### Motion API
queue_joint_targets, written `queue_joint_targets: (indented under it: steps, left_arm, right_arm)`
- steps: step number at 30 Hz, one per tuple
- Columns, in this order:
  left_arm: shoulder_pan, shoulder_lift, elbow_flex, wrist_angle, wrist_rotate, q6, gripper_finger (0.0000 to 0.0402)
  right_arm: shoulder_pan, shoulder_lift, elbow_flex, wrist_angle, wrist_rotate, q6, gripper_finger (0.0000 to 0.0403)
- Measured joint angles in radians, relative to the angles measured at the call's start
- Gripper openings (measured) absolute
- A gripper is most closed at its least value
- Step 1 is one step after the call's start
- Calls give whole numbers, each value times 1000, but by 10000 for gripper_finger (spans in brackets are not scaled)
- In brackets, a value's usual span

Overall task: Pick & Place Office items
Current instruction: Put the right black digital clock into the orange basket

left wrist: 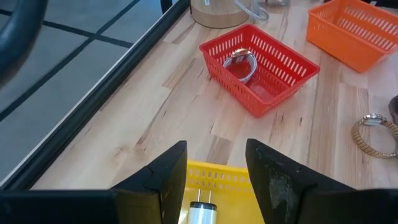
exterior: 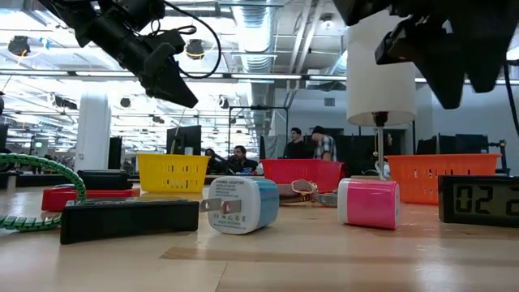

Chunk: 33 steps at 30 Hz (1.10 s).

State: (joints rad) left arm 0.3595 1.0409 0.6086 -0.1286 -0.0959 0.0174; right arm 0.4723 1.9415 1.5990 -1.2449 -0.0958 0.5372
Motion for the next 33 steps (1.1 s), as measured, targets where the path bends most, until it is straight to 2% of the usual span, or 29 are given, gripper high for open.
queue_joint_targets:
  steps: [5, 11, 15, 21, 24, 29, 33]
  left_arm:
    - [0, 0, 0, 5, 0, -2, 158]
    - [-1, 0, 0, 6, 0, -83, 158]
    - [-1, 0, 0, 6, 0, -143, 158]
    - [-1, 0, 0, 7, 0, -197, 158]
    - [-1, 0, 0, 10, 0, -201, 158]
    - [-1, 0, 0, 13, 0, -200, 158]
    - [-1, 0, 0, 17, 0, -200, 158]
  right_arm:
    - [52, 0, -2, 9, 46, 62, 161]
    - [97, -33, -97, 57, 49, 135, 161]
    - [124, -162, -204, 86, 74, 245, 161]
    - [147, -429, -449, 394, 255, 345, 161]
    - [151, -515, -573, 533, 293, 439, 161]
    - [149, -521, -631, 578, 306, 418, 161]
    - [133, -442, -631, 654, 276, 333, 161]
